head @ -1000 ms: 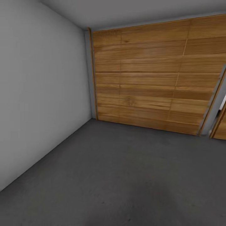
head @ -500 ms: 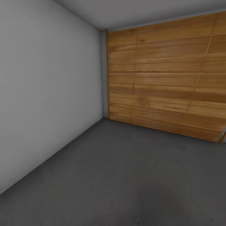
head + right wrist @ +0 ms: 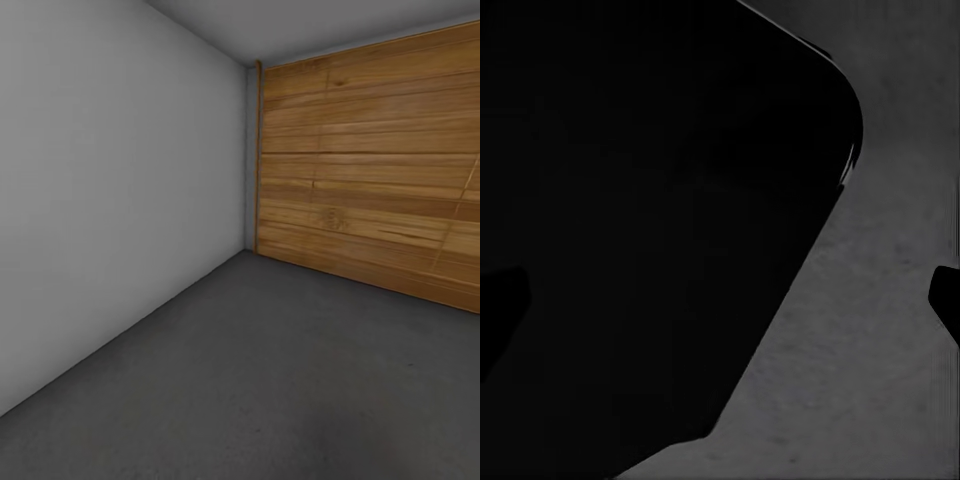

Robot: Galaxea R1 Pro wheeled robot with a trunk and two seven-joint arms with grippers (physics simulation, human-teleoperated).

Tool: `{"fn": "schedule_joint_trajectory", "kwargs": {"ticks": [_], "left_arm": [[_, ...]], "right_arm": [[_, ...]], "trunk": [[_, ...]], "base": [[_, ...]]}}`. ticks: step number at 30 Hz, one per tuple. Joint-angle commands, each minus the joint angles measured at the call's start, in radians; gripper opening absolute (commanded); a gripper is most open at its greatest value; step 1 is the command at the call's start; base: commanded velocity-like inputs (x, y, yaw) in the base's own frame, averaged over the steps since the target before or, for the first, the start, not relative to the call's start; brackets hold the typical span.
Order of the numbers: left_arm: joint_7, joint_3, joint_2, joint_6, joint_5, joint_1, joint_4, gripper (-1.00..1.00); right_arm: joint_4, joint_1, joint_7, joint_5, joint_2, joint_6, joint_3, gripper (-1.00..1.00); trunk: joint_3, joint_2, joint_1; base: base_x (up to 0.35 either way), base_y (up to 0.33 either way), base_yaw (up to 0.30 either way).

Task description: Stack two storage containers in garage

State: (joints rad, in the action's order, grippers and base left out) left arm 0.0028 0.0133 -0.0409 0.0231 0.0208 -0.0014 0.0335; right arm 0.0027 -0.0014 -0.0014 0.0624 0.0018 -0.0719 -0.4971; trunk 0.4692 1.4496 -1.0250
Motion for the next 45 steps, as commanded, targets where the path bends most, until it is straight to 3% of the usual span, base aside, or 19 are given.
{"fn": "schedule_joint_trajectory", "kwargs": {"ticks": [1,35,45], "left_arm": [[0.000,0.001,0.000,0.006,0.002,0.000,0.000,1.00],[0.000,0.002,-0.002,0.031,0.002,0.000,0.000,1.00],[0.000,0.002,-0.001,0.031,0.002,0.000,0.000,1.00]], "right_arm": [[0.000,0.000,0.000,0.007,0.000,-0.003,-0.006,1.00],[0.005,0.000,0.000,0.007,0.001,-0.003,-0.006,1.00],[0.005,0.000,0.000,0.007,0.000,-0.004,-0.006,1.00]], "trunk": [[0.001,0.000,0.000],[0.001,0.000,0.000],[0.001,0.000,0.000]], "base": [[0.000,0.000,0.271],[0.000,0.000,0.273],[0.000,0.000,0.090]]}}
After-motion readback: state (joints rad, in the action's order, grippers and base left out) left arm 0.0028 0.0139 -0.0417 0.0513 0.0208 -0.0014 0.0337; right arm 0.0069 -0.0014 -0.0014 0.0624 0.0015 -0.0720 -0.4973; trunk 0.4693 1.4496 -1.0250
